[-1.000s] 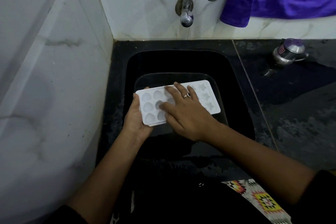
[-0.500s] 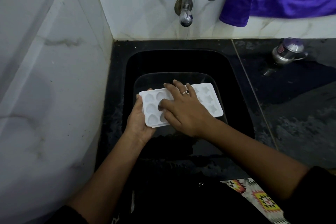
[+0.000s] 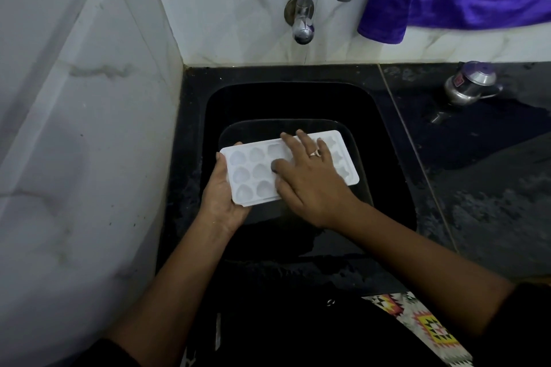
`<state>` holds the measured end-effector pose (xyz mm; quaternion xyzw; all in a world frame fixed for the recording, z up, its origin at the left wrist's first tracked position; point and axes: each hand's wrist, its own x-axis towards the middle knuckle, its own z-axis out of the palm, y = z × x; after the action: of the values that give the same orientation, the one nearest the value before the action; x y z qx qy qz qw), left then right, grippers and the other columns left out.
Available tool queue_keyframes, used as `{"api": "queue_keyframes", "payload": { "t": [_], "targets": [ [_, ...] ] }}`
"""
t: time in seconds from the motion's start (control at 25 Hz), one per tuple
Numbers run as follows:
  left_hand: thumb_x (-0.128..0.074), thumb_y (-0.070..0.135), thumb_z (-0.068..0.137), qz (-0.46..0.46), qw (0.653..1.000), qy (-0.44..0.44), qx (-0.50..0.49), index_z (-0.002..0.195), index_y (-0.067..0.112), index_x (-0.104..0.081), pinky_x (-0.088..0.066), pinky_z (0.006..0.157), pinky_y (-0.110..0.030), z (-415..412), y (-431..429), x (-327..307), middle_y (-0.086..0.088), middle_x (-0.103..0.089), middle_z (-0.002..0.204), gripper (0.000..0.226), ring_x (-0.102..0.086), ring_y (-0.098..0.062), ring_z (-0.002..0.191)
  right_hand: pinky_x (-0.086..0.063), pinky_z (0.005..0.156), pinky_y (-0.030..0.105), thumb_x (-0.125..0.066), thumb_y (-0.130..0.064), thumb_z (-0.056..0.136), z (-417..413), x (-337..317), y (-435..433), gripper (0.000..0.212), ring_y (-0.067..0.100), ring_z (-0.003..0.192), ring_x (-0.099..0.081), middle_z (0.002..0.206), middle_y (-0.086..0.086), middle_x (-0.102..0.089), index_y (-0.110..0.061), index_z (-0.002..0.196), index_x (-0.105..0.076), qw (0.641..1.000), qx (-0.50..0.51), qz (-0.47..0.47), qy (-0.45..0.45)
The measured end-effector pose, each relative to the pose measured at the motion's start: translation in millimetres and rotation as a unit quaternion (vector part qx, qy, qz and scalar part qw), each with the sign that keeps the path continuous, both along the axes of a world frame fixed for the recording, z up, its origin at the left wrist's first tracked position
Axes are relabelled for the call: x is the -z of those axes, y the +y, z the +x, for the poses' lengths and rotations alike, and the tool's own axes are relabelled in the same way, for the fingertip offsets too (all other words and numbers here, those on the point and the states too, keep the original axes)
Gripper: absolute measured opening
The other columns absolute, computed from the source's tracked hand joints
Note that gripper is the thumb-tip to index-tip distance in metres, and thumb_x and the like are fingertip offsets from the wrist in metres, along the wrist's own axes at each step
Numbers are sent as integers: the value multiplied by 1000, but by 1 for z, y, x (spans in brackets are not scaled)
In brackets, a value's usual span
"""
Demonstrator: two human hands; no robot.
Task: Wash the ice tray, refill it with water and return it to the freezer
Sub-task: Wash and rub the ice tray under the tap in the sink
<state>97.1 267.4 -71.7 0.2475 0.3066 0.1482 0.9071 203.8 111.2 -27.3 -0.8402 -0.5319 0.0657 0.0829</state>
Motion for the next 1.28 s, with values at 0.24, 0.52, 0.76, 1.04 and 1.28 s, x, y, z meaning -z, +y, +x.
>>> {"api": "queue_keyframes", "payload": {
  "t": [0.24,0.52,0.76,1.04,1.28],
  "targets": [
    [-34,59,108,-9,1000,-6,-1,143,22,-58,-51,105,-61,0,2,2,-18,-67,140,56,-66,-38,126,-8,123,67,-23,-49,101,7,-2,0,53,41,157,-9,167,15,-23,-30,135,-57,999,26,14,16],
    [-29,56,111,1,1000,7,-9,108,23,-77,-58,86,-52,-1,2,-8,-14,-78,117,58,-79,-30,99,-8,123,67,-25,-47,102,6,1,1,49,41,156,-11,167,16,-24,-31,138,-55,1000,14,15,7],
    [-31,60,109,-10,1000,-13,-5,136,23,-63,-54,100,-59,-3,8,2,-18,-69,137,56,-70,-36,120,-8,123,67,-28,-46,103,3,4,-3,50,42,156,-11,167,16,-24,-29,144,-51,1000,-17,5,-7],
    [-34,59,110,-9,1000,-9,-6,140,17,-61,-49,108,-62,-2,10,5,-19,-65,144,58,-63,-39,131,-8,123,67,-25,-48,104,2,2,-1,51,41,157,-10,167,16,-23,-29,144,-50,1000,-22,0,-7],
    [-34,60,109,-6,1000,5,-4,141,22,-59,-50,106,-61,0,4,3,-19,-66,142,55,-66,-38,124,-10,123,67,-26,-48,105,2,2,2,46,42,156,-12,166,16,-25,-25,131,-56,1000,-4,4,-2]
  ]
}}
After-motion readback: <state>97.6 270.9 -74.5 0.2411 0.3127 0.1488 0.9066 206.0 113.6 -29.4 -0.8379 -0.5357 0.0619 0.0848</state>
